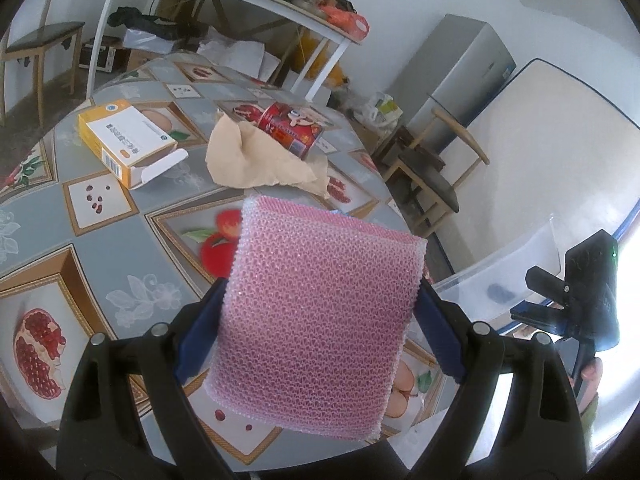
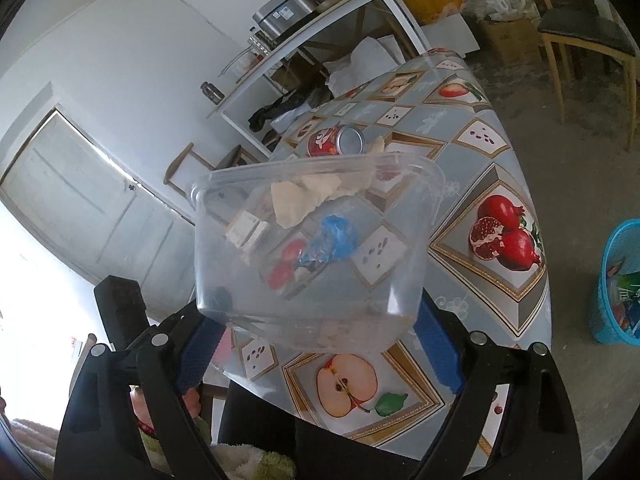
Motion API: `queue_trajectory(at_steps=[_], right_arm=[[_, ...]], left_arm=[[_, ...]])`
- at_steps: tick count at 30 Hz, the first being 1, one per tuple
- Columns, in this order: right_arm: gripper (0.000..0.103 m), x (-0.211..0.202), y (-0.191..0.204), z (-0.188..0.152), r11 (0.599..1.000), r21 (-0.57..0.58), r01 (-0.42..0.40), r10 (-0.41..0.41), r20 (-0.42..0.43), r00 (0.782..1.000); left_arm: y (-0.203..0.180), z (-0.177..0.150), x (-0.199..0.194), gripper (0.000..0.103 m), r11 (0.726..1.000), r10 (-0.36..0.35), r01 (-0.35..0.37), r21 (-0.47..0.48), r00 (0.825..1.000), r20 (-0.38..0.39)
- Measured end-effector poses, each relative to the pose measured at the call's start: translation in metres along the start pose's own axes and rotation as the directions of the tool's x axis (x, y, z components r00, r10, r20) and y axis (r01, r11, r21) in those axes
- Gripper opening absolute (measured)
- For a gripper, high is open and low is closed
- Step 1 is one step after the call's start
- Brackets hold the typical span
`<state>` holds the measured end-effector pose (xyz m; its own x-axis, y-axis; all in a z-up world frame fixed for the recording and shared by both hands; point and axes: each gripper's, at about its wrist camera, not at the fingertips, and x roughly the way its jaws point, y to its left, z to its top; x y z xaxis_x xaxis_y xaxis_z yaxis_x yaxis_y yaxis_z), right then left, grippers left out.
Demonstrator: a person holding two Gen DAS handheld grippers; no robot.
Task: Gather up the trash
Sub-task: 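Hold the pink sponge in the left tool while the right tool holds the clear container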
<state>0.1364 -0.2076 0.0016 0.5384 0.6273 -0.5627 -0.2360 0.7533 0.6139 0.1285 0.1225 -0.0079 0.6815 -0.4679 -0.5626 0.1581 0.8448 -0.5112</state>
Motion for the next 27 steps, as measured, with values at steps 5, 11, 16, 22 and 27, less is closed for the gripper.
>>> queue_trajectory(at_steps=[5, 11, 16, 22, 27], right_arm=[[0.085, -0.001, 0.001, 0.0, 1.0, -0.001, 0.006, -0.006, -0.002, 1.0], [0.085, -0.002, 0.005, 0.001, 1.0, 0.002, 0.013, -0.013, -0.001, 1.0], [0.085, -0.007, 0.008, 0.001, 1.0, -0.005, 0.013, -0.013, 0.009, 1.0], [0.085, -0.02, 0.006, 0.002, 1.0, -0.005, -0.008, 0.008, 0.038, 0.999], [0.085, -0.037, 0.0, 0.004, 1.0, 0.0, -0.021, 0.021, 0.079, 0.997]], left_arm=[[-0.006, 0.002, -0.004, 0.086, 1.0, 0.002, -0.001, -0.013, 0.999, 0.045], [-0.02, 0.005, -0.009, 0.086, 1.0, -0.012, 0.012, 0.003, 0.996, 0.093], [-0.028, 0.006, -0.012, 0.086, 1.0, -0.028, 0.027, 0.013, 0.994, 0.103], [-0.04, 0.008, -0.015, 0.086, 0.999, -0.035, 0.031, 0.032, 0.993, 0.111], [-0.063, 0.014, -0.013, 0.086, 0.996, -0.054, 0.046, 0.074, 0.993, 0.108]])
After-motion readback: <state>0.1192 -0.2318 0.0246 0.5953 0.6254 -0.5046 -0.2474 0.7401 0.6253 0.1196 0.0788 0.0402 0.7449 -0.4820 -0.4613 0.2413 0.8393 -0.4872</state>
